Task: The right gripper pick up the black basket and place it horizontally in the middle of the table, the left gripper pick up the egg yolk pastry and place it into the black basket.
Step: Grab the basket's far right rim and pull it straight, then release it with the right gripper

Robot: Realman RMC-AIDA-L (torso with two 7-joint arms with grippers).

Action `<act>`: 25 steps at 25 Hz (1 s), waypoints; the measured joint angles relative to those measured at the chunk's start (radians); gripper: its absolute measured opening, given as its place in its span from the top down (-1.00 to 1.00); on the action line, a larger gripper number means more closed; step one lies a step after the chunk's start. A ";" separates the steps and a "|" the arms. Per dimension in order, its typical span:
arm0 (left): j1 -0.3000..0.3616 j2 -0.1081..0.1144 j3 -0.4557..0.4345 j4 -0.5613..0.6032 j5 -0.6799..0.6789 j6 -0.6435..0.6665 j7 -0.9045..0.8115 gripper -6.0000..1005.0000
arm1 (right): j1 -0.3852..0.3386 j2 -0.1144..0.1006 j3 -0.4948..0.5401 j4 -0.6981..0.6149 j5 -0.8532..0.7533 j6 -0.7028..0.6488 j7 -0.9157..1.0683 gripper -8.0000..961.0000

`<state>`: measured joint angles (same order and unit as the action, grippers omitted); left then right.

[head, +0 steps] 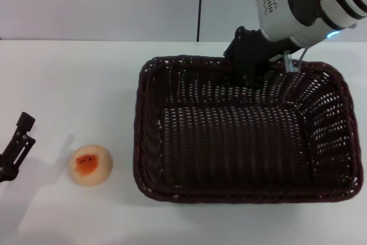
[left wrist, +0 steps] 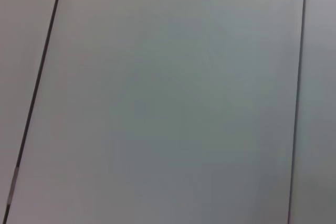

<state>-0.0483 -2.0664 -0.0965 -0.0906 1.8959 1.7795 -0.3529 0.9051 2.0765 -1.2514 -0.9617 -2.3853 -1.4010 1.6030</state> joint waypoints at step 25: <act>0.024 0.002 -0.023 0.000 -0.010 -0.001 0.000 -0.65 | -0.013 0.005 -0.080 0.067 0.116 0.186 0.002 0.17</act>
<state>-0.0240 -2.0644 -0.1196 -0.0905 1.8861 1.7783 -0.3533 0.8921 2.0815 -1.3311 -0.8945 -2.2689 -1.2147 1.6055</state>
